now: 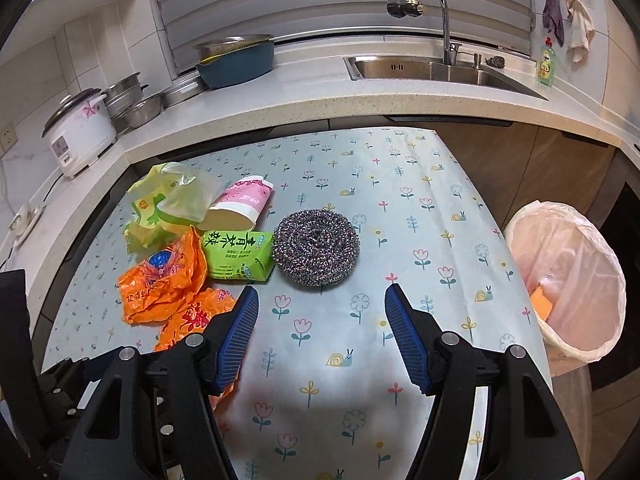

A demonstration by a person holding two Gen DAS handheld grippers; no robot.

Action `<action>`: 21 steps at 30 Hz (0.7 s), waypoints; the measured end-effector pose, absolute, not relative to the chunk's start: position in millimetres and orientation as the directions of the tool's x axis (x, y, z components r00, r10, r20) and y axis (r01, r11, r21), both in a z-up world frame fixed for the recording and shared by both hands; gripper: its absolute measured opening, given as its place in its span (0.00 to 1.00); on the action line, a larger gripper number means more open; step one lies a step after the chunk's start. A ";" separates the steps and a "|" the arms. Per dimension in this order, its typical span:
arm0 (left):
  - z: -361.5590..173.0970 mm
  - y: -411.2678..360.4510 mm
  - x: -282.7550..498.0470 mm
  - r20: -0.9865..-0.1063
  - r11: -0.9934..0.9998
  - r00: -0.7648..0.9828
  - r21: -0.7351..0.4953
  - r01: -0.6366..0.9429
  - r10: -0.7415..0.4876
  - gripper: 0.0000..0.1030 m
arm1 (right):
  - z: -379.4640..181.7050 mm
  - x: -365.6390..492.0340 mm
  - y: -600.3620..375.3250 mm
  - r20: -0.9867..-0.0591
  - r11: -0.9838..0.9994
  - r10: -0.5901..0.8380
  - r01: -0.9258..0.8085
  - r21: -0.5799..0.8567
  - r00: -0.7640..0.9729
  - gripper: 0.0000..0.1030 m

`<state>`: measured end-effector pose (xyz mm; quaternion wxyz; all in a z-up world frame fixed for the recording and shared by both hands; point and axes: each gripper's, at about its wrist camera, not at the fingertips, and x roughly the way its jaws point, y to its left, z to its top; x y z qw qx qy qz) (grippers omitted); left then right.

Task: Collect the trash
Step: 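Grasp an orange plastic bag with the left tool while the right tool grasps the steel scouring pad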

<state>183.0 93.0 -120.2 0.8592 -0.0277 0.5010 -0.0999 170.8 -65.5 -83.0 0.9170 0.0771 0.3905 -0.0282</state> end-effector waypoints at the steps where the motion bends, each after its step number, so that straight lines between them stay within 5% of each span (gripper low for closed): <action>1: -124.1 91.9 185.5 -0.861 0.978 0.467 -0.151 0.146 -0.202 0.88 | -85.6 174.8 -65.9 -0.724 0.987 0.007 0.113 0.117 0.690 0.62; 7: -135.0 89.7 197.5 -0.868 0.968 0.434 -0.182 0.174 -0.241 0.68 | -99.2 205.4 -65.0 -0.745 0.990 0.008 0.100 0.101 0.667 0.68; 11: -130.5 91.4 205.4 -0.861 0.959 0.429 -0.213 0.185 -0.274 0.40 | -110.6 228.9 -63.9 -0.760 0.992 0.011 0.087 0.089 0.650 0.70; 21: -113.6 95.5 235.3 -0.831 0.956 0.474 -0.236 0.175 -0.291 0.25 | -129.2 263.2 -65.7 -0.775 0.993 0.022 0.077 0.091 0.631 0.79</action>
